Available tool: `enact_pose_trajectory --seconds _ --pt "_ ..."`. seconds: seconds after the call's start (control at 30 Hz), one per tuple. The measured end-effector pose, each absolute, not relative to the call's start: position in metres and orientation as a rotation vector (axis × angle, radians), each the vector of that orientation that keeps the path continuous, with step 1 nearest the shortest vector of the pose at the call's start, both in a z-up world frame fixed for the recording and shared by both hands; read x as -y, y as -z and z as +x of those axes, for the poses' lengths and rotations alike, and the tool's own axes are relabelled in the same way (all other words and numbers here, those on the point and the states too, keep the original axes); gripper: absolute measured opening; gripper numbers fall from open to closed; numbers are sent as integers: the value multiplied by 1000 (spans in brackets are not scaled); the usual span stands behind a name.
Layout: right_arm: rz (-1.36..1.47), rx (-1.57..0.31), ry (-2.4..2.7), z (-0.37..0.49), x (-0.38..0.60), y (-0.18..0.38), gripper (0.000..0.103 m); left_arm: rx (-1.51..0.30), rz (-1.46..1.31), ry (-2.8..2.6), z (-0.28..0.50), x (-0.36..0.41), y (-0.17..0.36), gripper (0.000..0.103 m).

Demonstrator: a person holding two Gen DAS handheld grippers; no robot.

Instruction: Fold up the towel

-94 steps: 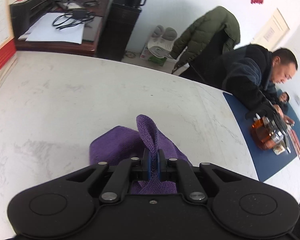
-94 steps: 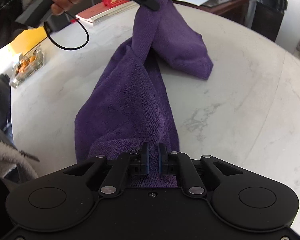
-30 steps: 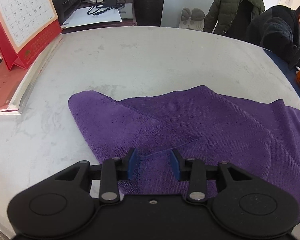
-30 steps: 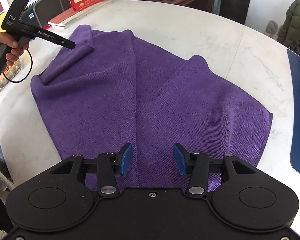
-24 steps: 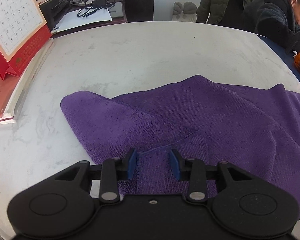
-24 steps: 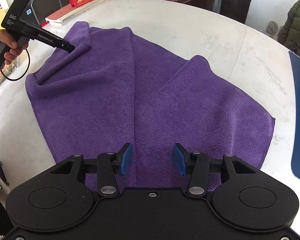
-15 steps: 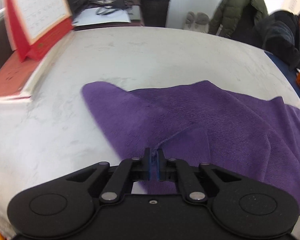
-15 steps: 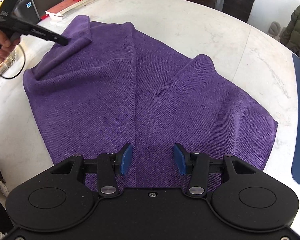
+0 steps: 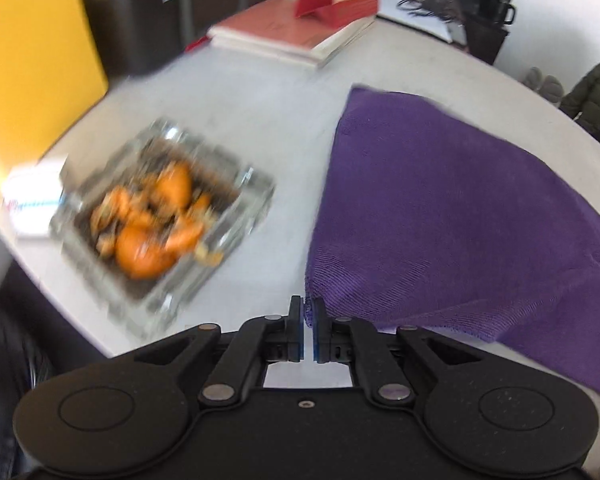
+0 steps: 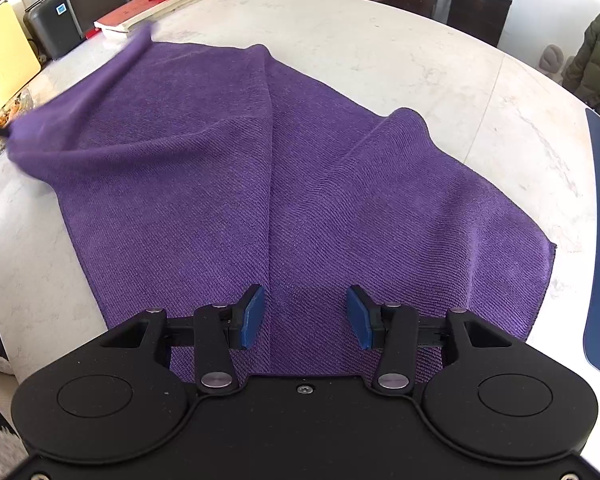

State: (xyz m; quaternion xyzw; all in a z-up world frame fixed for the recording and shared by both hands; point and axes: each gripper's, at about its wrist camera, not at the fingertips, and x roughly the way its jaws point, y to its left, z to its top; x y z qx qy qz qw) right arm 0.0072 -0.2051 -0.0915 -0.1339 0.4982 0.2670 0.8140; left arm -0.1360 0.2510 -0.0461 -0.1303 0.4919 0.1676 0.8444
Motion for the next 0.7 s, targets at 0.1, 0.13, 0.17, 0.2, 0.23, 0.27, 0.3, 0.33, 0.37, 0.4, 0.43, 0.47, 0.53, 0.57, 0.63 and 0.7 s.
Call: enact_pose_trajectory --seconds 0.1,0.13,0.17,0.2,0.23,0.27,0.3,0.33,0.37,0.4,0.43,0.47,0.53,0.57,0.63,0.7 --pt "-288 -1062 -574 8 206 92 45 -1053 -290 -382 -148 -248 53 4" --pt "-290 -1061 -576 8 206 92 45 -1056 -285 -393 -152 -247 54 5" --pt "-291 -1060 -578 8 206 92 45 -1053 -280 -402 -154 -246 53 5" --pt "-293 -1058 -580 8 206 92 45 -1046 -273 -410 -156 -246 50 6" --pt "-294 -1057 -582 8 207 92 45 -1039 -267 -418 -158 -245 47 7" --pt "-296 -1056 -584 9 207 91 45 -1032 -255 -431 -159 -246 44 9" --pt "-297 -1055 -586 9 208 91 46 -1024 -238 -446 -160 -247 41 9" --pt "-297 -1054 -587 9 208 91 46 -1017 -221 -461 -161 -248 37 9" --pt "-298 -1048 -589 8 209 92 46 -1010 -206 -474 -161 -250 33 9" --pt "-298 -1044 -591 8 209 92 46 -1003 -194 -485 -161 -252 29 9" --pt "-297 -1041 -592 9 209 92 46 -996 -181 -497 -160 -254 26 9" --pt "-295 -1038 -593 8 210 92 46 -989 -174 -485 -156 -252 23 9" --pt "-291 -1033 -594 8 212 92 46 -976 -170 -427 -142 -243 19 8" --pt "-290 -1031 -594 8 213 92 46 -969 -167 -398 -134 -238 18 8" --pt "-285 -1029 -592 8 214 91 46 -955 -163 -341 -120 -228 14 9" --pt "-267 -975 -591 4 218 78 46 -940 -158 -283 -106 -219 10 9"
